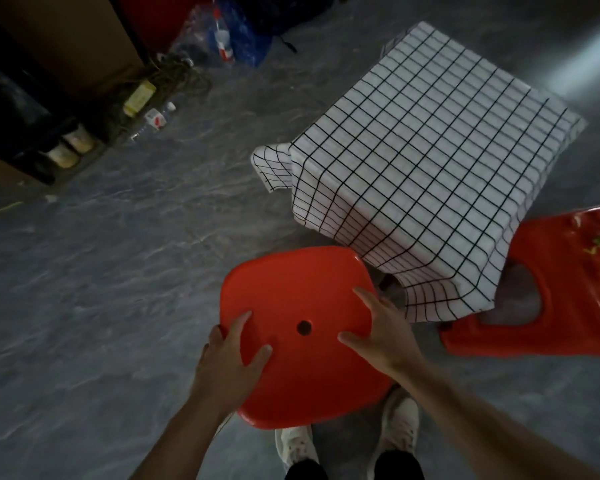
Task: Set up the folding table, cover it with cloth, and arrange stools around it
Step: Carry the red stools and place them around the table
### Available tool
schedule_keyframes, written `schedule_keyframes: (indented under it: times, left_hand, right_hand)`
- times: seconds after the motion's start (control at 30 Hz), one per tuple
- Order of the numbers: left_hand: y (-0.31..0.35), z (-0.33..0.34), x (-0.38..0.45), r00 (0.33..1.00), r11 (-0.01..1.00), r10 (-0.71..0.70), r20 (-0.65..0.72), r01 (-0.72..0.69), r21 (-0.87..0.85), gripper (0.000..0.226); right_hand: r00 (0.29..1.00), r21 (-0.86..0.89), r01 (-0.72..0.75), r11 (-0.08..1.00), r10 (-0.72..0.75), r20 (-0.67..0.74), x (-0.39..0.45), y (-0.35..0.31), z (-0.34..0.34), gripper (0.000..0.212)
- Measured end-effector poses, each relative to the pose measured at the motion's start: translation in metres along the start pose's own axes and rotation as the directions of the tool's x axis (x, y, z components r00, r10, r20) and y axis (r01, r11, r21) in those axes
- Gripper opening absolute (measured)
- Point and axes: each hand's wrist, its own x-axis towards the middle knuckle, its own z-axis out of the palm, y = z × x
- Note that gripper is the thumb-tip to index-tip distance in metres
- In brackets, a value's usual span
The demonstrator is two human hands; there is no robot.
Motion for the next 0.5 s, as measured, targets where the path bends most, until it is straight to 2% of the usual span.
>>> schedule_keyframes:
  times: [0.17, 0.33, 0.43, 0.5]
  left_hand:
    - [-0.002, 0.005, -0.005, 0.997, 1.0, -0.01, 0.082, 0.008, 0.018, 0.08]
    - [0.02, -0.024, -0.028, 0.998, 0.995, 0.059, 0.016, -0.06, 0.084, 0.067]
    - [0.054, -0.059, -0.055, 0.99, 0.986, 0.139, -0.01, -0.137, 0.096, 0.075]
    - [0.08, -0.079, -0.071, 0.98, 0.974, 0.197, -0.019, -0.193, 0.116, 0.071]
  right_hand:
    - [0.999, 0.018, -0.032, 0.999, 0.031, 0.033, 0.001, -0.003, -0.005, 0.092]
    - [0.999, 0.003, 0.018, 1.0, -0.018, 0.038, -0.033, -0.026, -0.039, 0.086]
    - [0.998, -0.033, 0.056, 0.998, -0.057, -0.002, -0.074, -0.044, -0.079, 0.083]
    - [0.996, -0.075, 0.08, 0.994, -0.082, -0.027, -0.106, -0.053, -0.105, 0.08]
